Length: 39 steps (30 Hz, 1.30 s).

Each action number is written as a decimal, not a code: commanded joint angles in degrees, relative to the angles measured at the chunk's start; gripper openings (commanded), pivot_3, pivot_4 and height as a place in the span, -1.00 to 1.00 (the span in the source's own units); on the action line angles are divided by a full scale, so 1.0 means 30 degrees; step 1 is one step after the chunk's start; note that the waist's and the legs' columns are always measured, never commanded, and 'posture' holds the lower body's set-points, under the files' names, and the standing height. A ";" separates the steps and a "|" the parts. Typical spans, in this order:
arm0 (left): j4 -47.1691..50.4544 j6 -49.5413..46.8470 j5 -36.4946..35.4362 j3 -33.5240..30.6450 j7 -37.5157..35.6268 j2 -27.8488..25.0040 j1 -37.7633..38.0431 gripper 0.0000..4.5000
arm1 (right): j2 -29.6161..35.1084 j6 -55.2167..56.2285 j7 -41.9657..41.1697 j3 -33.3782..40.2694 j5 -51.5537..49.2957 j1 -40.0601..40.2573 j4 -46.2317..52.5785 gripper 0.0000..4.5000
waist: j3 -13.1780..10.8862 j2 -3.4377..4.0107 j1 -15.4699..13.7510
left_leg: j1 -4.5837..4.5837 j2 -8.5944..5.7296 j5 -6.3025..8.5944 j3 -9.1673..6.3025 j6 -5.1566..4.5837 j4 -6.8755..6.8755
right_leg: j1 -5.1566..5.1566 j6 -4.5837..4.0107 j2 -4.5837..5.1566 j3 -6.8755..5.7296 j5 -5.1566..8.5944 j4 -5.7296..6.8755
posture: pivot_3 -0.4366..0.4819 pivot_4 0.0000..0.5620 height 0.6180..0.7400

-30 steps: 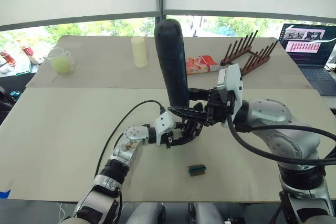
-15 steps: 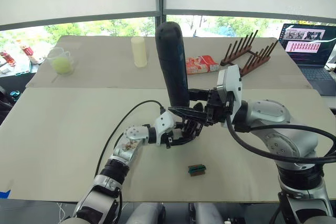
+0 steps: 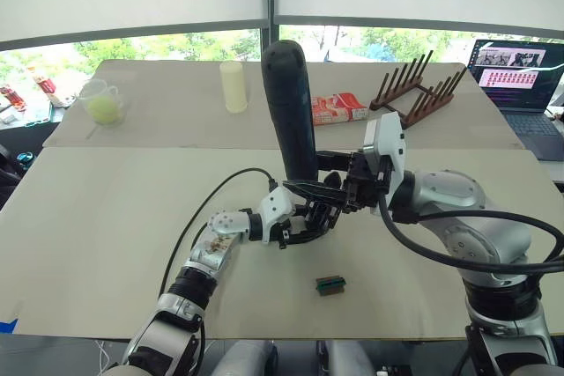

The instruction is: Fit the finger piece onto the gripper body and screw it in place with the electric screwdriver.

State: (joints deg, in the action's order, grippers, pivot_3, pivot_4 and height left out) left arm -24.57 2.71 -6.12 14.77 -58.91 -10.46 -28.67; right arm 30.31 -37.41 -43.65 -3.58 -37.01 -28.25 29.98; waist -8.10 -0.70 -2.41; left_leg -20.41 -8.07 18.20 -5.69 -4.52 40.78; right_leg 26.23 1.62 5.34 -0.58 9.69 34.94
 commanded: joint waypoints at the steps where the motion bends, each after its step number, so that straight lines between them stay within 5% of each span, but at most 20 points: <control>1: 0.0553 0.0119 -0.0178 -0.0007 0.0161 0.0157 -0.0155 0.02 | -0.0164 0.0971 -0.0033 0.0568 -0.0048 0.0213 0.0383 -0.16 | 0.0000 0.0000 0.0009 | 0.0001 0.0000 0.0000 0.0000 0.0000 0.0001 | -0.0001 0.0000 -0.0002 -0.0001 0.0000 0.0000 | -0.05 -0.47 1.00; 15: -0.0058 0.0067 -0.0093 -0.0095 0.0153 0.0097 -0.0873 0.02 | -0.0400 0.5571 -0.1395 0.0546 0.2006 0.2749 -0.2741 -0.16 | 0.0001 0.0000 0.0031 | 0.0036 -0.0002 -0.0002 0.0000 0.0004 -0.0001 | -0.0031 0.0001 -0.0012 -0.0002 0.0000 0.0006 | -0.05 -0.47 1.00; 39: -0.0034 0.0086 -0.0067 -0.0005 0.0051 -0.0029 -0.0846 0.02 | 0.0566 0.5505 -0.1439 -0.1454 0.3594 0.3061 -0.4231 -0.16 | 0.0023 0.0016 0.0028 | 0.0075 0.0003 -0.0003 -0.0002 0.0008 -0.0004 | -0.0061 0.0001 -0.0013 0.0004 0.0001 0.0009 | -0.05 -0.47 1.00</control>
State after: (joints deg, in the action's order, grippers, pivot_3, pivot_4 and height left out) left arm -26.51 2.49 -5.79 14.99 -58.95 -10.93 -30.43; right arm 29.60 -18.93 -47.98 -5.65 -32.67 -21.54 22.98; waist -8.03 -0.65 -2.32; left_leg -20.18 -8.06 18.19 -5.70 -4.49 40.77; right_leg 26.03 1.62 5.30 -0.58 9.69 34.96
